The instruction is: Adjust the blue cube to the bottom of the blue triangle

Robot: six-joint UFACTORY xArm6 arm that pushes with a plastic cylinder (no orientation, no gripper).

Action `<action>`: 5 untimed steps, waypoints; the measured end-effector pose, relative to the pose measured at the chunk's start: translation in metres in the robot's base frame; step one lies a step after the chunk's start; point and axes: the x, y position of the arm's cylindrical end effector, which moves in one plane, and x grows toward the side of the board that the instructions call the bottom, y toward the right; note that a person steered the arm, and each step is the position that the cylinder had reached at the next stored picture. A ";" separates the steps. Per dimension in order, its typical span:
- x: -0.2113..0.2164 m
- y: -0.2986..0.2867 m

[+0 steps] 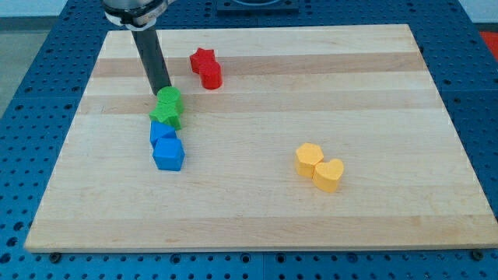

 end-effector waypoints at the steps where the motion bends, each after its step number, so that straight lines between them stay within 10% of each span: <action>1: 0.001 0.000; 5: 0.083 -0.056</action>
